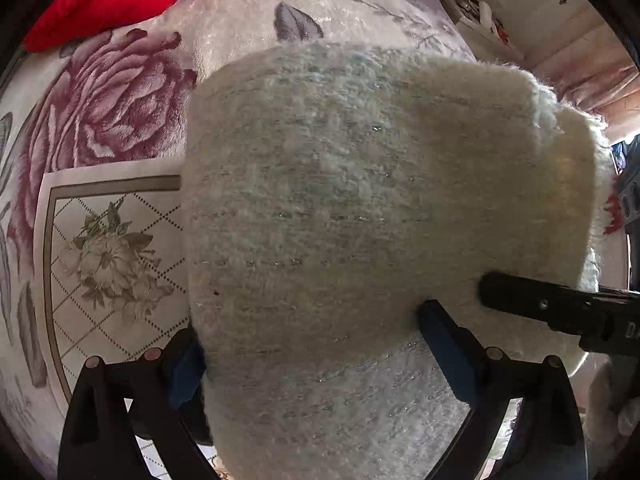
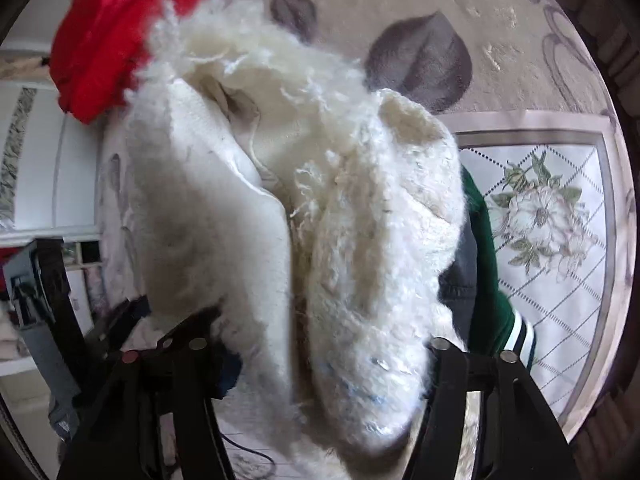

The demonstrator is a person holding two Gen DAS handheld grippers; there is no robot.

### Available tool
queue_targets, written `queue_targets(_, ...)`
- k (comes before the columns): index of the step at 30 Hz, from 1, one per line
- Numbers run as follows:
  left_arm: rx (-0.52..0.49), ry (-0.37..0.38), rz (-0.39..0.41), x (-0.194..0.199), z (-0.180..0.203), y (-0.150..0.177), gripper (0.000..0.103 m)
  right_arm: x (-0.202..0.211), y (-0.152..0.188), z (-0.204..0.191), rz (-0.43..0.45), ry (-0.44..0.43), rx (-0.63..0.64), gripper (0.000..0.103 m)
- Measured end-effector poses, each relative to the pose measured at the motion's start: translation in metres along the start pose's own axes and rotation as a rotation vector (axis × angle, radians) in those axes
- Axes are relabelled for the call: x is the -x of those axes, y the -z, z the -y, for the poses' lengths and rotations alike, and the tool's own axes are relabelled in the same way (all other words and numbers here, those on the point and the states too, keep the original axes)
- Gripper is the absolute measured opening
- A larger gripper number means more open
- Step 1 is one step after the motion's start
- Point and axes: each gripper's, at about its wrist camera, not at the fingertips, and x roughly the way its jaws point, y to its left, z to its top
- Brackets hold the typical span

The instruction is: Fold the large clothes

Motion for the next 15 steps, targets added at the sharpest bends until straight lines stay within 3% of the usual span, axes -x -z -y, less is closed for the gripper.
queue_targets(3, 0.029, 0.015, 0.026, 0.014, -0.007, 0.005, 0.098, 0.000, 0.000, -0.001, -0.010, 0.018, 0.009, 0.081)
queue_targets(6, 0.016, -0.030, 0.094, 0.036, -0.005, 0.018, 0.098, 0.009, 0.011, -0.005, 0.005, 0.052, 0.044, 0.086)
queue_targets(9, -0.008, -0.121, 0.128, 0.049, -0.002, 0.028, 0.098, 0.017, 0.033, -0.006, 0.059, 0.155, 0.086, 0.091)
queue_targets(11, -0.005, -0.173, 0.158, 0.057, -0.002, 0.042, 0.099, 0.031, 0.058, -0.013, 0.138, 0.274, 0.115, 0.092)
queue_targets(13, 0.002, -0.195, 0.186, 0.065, -0.002, 0.056, 0.100, 0.038, 0.080, -0.017, 0.174, 0.334, 0.131, 0.101)
queue_targets(15, 0.009, -0.223, 0.227, 0.078, -0.001, 0.073, 0.101, 0.046, 0.107, -0.021, 0.216, 0.373, 0.132, 0.103)
